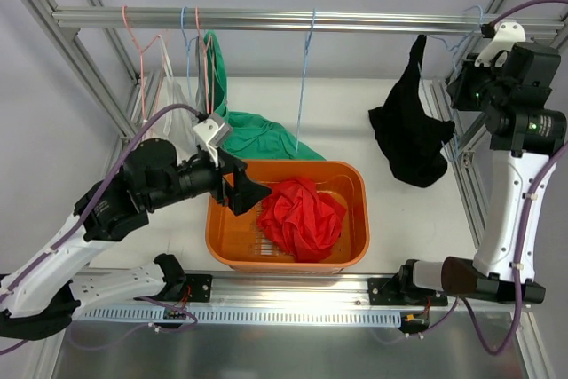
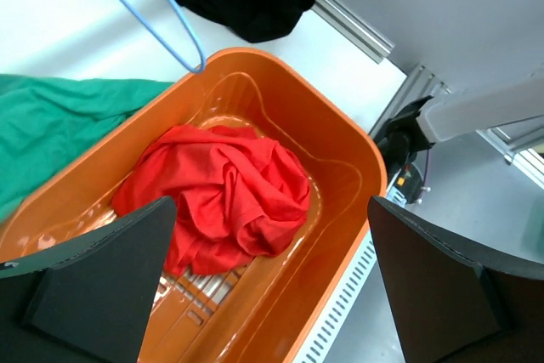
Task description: Remove the tank top from the hanger
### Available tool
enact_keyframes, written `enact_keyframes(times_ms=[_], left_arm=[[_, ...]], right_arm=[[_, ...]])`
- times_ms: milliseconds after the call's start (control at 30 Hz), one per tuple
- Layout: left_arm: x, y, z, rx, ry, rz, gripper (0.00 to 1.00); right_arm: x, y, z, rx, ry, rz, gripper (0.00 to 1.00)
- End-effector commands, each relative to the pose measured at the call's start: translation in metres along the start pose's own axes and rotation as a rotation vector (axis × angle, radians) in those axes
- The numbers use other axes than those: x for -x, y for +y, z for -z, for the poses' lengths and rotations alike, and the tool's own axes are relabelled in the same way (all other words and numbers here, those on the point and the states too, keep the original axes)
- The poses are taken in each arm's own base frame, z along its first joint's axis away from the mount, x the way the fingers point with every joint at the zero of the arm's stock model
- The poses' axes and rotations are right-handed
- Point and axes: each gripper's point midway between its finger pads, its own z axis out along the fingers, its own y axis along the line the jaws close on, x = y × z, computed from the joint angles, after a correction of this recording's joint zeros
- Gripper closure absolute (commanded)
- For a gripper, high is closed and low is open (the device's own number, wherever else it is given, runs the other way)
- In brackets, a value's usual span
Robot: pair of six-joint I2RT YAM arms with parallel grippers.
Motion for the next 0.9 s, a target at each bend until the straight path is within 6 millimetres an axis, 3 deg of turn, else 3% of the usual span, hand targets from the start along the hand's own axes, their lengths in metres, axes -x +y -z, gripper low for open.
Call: enact_keyframes(times_ms=[0, 233, 300, 367, 400, 467, 500, 533, 567, 600, 633, 667, 700, 733, 767, 800, 833, 867], left_arm=[[0.025, -0.025, -0.005, -0.098, -0.022, -0.014, 0.01], [0.039, -0.033, -0.03, -0.126, -0.014, -0.011, 0.01], [0.048, -0.041, -0.035, -0.16, -0.028, -0.003, 0.01], [0.056, -0.05, -0.044, -0.193, -0.034, -0.004, 0.01], [0.071, -0.057, -0.043, -0.212, -0.067, -0.014, 0.01], [0.076, -0.074, -0.061, -0.246, -0.054, -0.042, 0.01], [0.098, -0.081, -0.059, -0.247, -0.108, -0.08, 0.01], [0.105, -0.087, -0.067, -0.249, -0.116, -0.102, 0.01], [0.098, -0.094, -0.09, -0.248, -0.082, -0.122, 0.01], [0.123, -0.096, -0.093, -0.219, -0.149, -0.151, 0.01], [0.129, -0.095, -0.105, -0.192, -0.16, -0.161, 0.01], [0.12, -0.091, -0.14, -0.156, -0.12, -0.173, 0.01], [0.14, -0.093, -0.145, -0.145, -0.168, -0.201, 0.01], [0.144, -0.094, -0.161, -0.135, -0.172, -0.217, 0.01], [0.126, -0.091, -0.2, -0.124, -0.119, -0.235, 0.01], [0.146, -0.101, -0.203, -0.154, -0.168, -0.255, 0.01], [0.126, -0.106, -0.236, -0.202, -0.114, -0.262, 0.01], [0.124, -0.112, -0.247, -0.239, -0.109, -0.264, 0.01]], right_arm=[[0.038, 0.003, 0.033, -0.009, -0.209, 0.022, 1.0], [0.041, -0.008, 0.033, -0.067, -0.224, 0.021, 1.0], [0.039, -0.004, 0.044, -0.06, -0.23, 0.015, 1.0], [0.022, -0.001, 0.053, -0.054, -0.179, 0.001, 1.0], [0.014, 0.001, 0.057, -0.048, -0.161, -0.008, 1.0], [-0.013, 0.006, 0.074, -0.048, -0.118, -0.034, 1.0], [-0.022, 0.008, 0.08, -0.045, -0.109, -0.055, 1.0], [-0.032, 0.014, 0.1, -0.036, -0.13, -0.064, 1.0], [-0.049, 0.017, 0.099, -0.027, -0.102, -0.079, 1.0], [-0.057, 0.021, 0.105, -0.017, -0.101, -0.109, 1.0], [-0.065, 0.026, 0.11, -0.001, -0.1, -0.117, 1.0], [-0.071, 0.03, 0.125, 0.006, -0.129, -0.115, 1.0], [-0.081, 0.028, 0.125, -0.012, -0.116, -0.131, 1.0], [-0.087, 0.029, 0.131, -0.017, -0.118, -0.153, 1.0], [-0.09, 0.031, 0.142, -0.013, -0.144, -0.151, 1.0], [-0.093, 0.03, 0.149, -0.025, -0.148, -0.156, 1.0], [-0.095, 0.033, 0.155, -0.017, -0.153, -0.151, 1.0], [-0.096, 0.037, 0.162, 0.006, -0.161, -0.137, 1.0]])
